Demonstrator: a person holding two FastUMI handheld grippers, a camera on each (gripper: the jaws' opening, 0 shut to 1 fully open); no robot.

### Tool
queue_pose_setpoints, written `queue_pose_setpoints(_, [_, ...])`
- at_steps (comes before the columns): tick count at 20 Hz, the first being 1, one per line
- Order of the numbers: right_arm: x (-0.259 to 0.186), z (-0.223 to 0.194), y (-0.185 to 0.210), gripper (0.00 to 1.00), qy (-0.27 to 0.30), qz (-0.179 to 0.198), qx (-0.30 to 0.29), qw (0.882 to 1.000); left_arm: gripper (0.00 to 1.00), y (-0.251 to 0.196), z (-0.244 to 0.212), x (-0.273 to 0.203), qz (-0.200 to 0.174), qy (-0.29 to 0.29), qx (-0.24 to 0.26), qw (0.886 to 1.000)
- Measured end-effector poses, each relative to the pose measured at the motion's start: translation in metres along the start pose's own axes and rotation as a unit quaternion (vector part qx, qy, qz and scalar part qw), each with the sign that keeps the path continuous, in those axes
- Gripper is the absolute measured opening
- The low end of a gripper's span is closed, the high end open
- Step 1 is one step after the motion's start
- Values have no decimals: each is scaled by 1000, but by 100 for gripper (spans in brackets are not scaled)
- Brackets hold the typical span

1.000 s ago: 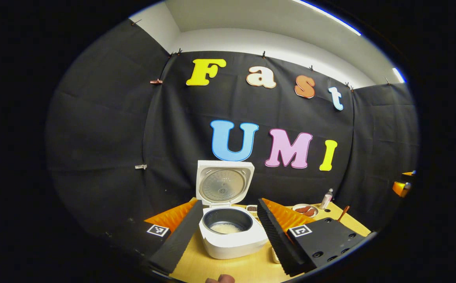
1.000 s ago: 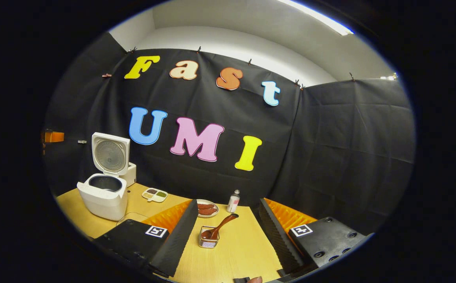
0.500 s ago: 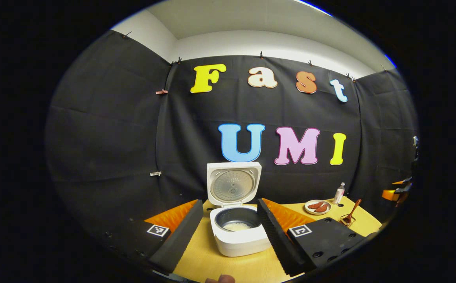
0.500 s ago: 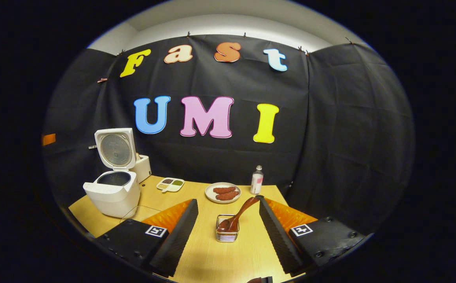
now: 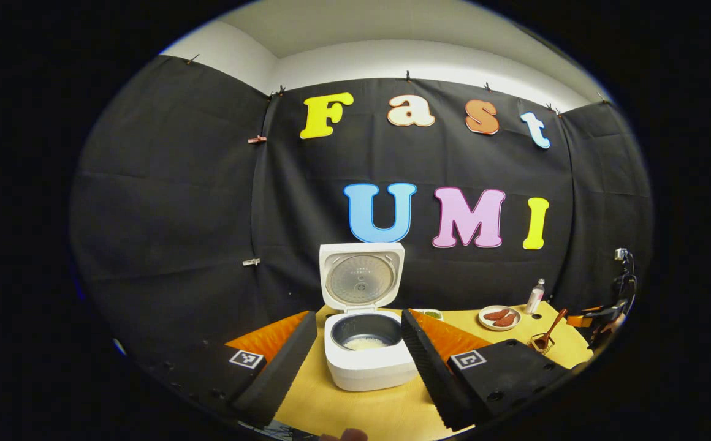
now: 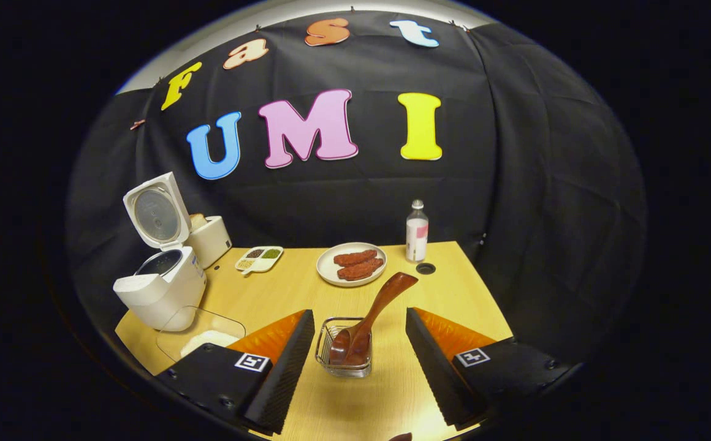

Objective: Close the left gripper, press the button to open the rice cooker; take a wooden spoon from the chopstick holder with the right hand, scoop a spoonful of rice and pour it into the rice cooker, then put the wooden spoon back into the chopstick holder.

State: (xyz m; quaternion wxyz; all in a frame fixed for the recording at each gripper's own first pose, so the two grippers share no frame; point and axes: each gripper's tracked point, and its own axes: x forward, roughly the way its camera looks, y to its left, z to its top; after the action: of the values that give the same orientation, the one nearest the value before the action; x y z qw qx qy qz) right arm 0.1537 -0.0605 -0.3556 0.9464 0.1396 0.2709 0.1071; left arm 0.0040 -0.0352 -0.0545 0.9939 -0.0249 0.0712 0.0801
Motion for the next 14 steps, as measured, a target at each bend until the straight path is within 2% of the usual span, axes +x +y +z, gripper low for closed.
queue_pose_setpoints(2, [25, -14, -5, 93, 21, 10, 24, 999, 95, -4, -2, 1, 9, 8, 3, 1000])
queue_pose_setpoints(6, [67, -32, -20, 84, 46, 8, 54, 997, 95, -6, -10, 5, 34, 25, 3, 999])
queue_pose_setpoints(8, [83, -41, -20, 75, 57, 19, 66, 996, 95, -6, -12, 8, 49, 31, -3, 998])
queue_pose_setpoints(10, [93, -43, -16, 58, 58, 36, 68, 995, 95, -5, -12, 10, 62, 34, -10, 997])
queue_pose_setpoints(11, [98, -47, -13, 45, 61, 43, 70, 995, 95, -5, -13, 10, 67, 37, -14, 997])
queue_pose_setpoints(12, [101, -50, -11, 53, 67, 49, 71, 994, 95, -6, -14, 10, 71, 39, -16, 997])
queue_pose_setpoints(13, [103, -52, -10, 45, 70, 51, 69, 994, 95, -6, -15, 10, 77, 41, -16, 996])
queue_pose_setpoints(14, [104, -51, -6, 45, 69, 59, 68, 994, 95, -5, -16, 8, 81, 41, -15, 996])
